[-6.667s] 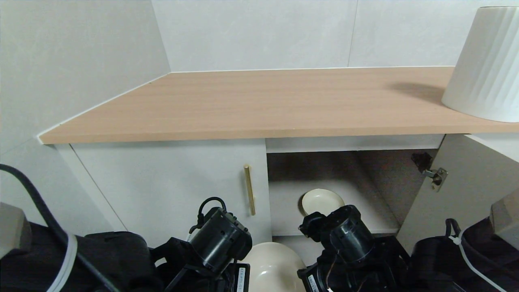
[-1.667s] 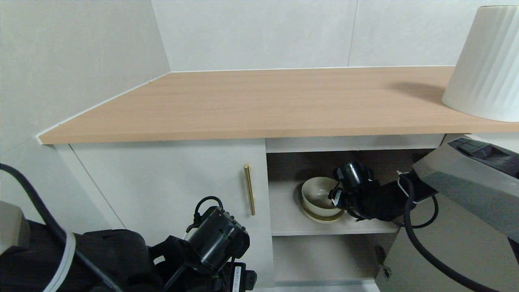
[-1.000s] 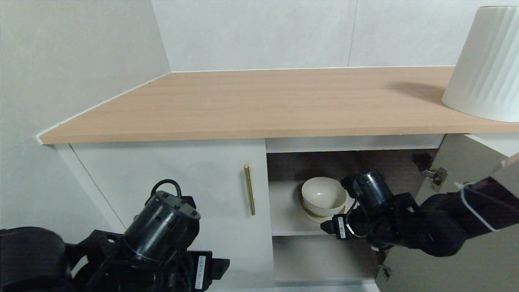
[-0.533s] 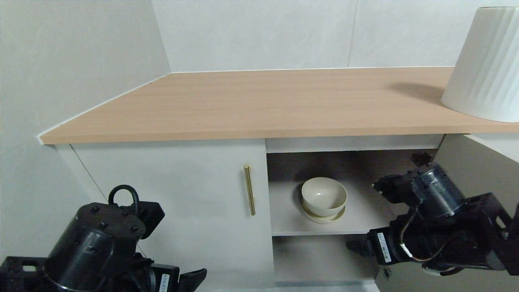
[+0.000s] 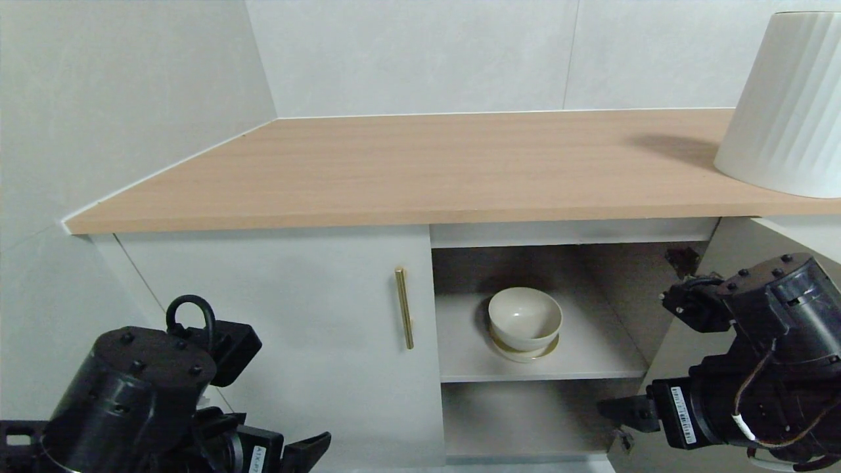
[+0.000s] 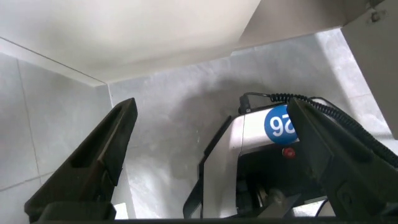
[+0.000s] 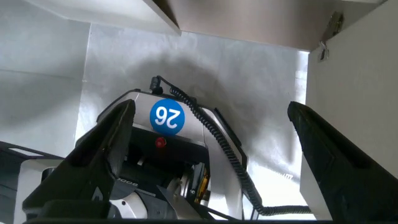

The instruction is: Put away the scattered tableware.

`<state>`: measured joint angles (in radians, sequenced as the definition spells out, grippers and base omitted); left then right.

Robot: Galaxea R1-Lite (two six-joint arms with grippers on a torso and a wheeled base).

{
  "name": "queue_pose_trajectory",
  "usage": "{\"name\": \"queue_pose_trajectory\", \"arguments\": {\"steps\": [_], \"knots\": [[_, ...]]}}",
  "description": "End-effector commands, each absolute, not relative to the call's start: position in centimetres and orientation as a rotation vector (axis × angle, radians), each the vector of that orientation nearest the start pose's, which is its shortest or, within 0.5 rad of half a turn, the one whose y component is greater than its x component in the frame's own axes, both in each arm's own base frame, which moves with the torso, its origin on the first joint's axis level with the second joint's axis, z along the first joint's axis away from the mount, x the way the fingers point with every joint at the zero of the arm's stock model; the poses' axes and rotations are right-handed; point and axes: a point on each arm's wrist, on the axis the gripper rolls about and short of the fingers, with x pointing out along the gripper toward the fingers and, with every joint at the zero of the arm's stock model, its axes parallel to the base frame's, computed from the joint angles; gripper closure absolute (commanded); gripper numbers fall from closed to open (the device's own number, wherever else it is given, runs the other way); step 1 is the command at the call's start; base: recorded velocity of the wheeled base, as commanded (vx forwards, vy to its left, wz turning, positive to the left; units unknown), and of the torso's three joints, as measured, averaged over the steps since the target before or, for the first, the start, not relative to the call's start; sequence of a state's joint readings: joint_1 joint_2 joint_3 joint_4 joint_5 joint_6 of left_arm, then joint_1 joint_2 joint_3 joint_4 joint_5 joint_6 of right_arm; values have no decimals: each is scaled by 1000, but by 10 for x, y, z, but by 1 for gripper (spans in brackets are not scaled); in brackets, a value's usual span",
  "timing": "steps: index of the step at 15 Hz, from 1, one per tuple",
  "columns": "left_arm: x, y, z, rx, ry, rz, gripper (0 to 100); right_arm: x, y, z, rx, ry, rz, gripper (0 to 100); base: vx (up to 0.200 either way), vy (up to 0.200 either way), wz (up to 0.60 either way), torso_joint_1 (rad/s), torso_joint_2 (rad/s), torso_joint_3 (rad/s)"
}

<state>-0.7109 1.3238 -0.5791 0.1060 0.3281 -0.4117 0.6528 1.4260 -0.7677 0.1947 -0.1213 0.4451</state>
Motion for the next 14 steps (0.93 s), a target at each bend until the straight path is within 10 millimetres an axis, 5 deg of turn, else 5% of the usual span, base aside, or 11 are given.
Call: {"name": "queue_pose_trajectory", "arguments": {"steps": [1, 14], "knots": [[137, -108, 151, 41, 793, -190, 0, 167, 125, 172, 85, 886, 308, 0, 0, 0, 0, 0, 0, 0], [139, -110, 148, 51, 807, -183, 0, 169, 127, 165, 68, 910, 295, 0, -185, 0, 0, 4, 4, 3]]}}
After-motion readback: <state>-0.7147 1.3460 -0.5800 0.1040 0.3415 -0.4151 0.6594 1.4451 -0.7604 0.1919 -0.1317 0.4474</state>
